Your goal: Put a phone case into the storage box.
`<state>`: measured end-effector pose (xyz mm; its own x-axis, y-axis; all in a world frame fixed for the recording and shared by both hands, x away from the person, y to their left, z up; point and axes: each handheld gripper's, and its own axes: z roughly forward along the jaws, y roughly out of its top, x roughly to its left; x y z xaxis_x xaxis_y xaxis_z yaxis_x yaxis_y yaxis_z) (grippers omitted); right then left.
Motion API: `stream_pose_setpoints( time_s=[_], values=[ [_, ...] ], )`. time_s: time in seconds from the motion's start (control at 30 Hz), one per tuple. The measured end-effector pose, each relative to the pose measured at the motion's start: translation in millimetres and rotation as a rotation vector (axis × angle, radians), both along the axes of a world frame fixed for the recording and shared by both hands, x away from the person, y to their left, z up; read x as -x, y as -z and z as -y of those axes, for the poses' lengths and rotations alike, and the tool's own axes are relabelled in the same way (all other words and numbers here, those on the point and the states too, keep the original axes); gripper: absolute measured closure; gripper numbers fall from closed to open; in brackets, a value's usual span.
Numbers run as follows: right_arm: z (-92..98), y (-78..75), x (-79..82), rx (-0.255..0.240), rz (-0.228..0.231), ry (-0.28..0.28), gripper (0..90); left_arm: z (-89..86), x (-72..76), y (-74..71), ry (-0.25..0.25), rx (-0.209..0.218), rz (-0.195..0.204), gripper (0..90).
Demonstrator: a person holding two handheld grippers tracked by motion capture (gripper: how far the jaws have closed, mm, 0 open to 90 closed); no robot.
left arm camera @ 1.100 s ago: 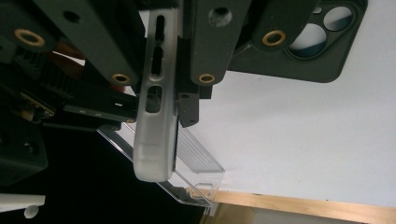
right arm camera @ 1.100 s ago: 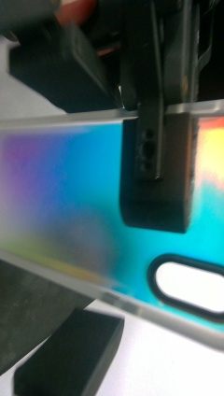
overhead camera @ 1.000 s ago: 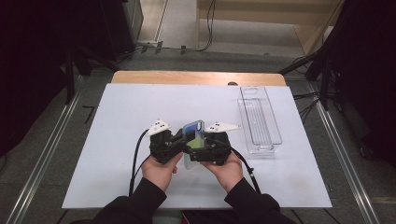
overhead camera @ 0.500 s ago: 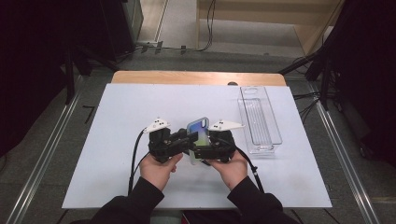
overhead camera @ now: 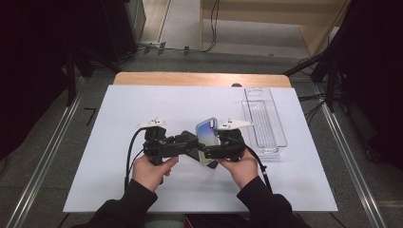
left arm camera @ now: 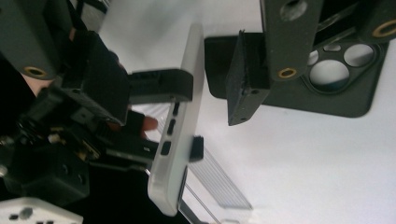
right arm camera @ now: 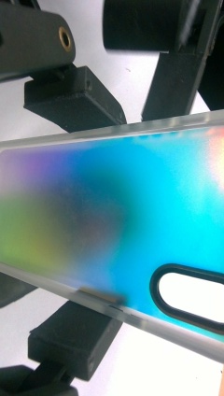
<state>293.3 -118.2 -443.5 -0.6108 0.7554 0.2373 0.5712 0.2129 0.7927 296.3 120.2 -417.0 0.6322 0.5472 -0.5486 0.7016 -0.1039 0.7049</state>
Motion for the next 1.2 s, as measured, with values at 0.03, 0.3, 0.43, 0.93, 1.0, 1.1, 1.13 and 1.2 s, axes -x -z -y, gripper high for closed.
stream_pose_setpoints(
  time_s=[0.03, 0.3, 0.43, 0.93, 1.0, 1.1, 1.13, 1.2],
  values=[
    [0.8, -0.2, -0.2, 0.007, 0.000, 0.000, 14.5, -0.9, -0.7, -0.1, 0.012, -0.010, -0.008, 37.8],
    [8.9, -1.8, -4.0, -0.004, 0.007, -0.031, 14.5, -7.4, -3.4, -0.4, 0.062, -0.054, -0.010, 36.1],
    [11.9, -4.0, -4.4, 0.005, 0.016, -0.050, 14.5, -9.3, -5.4, 5.3, 0.158, -0.108, -0.044, 34.4],
    [24.1, -8.4, -10.6, -0.007, -0.010, -0.159, 14.5, -19.4, 6.0, 21.9, 0.318, -0.265, 0.043, 32.5],
    [25.3, -8.8, -11.2, -0.002, -0.014, -0.169, 14.5, -21.6, 8.2, 23.5, 0.329, -0.276, 0.059, 32.5],
    [26.9, -10.1, -12.5, -0.001, -0.021, -0.186, 14.5, -25.2, 9.1, 26.2, 0.338, -0.290, 0.063, 32.5],
    [27.5, -10.7, -13.0, -0.005, -0.024, -0.187, 14.5, -26.2, 9.3, 27.0, 0.335, -0.291, 0.063, 32.5],
    [29.4, -11.8, -13.9, -0.010, -0.028, -0.193, 14.5, -29.4, 9.7, 28.8, 0.334, -0.285, 0.064, 32.5]
  ],
)
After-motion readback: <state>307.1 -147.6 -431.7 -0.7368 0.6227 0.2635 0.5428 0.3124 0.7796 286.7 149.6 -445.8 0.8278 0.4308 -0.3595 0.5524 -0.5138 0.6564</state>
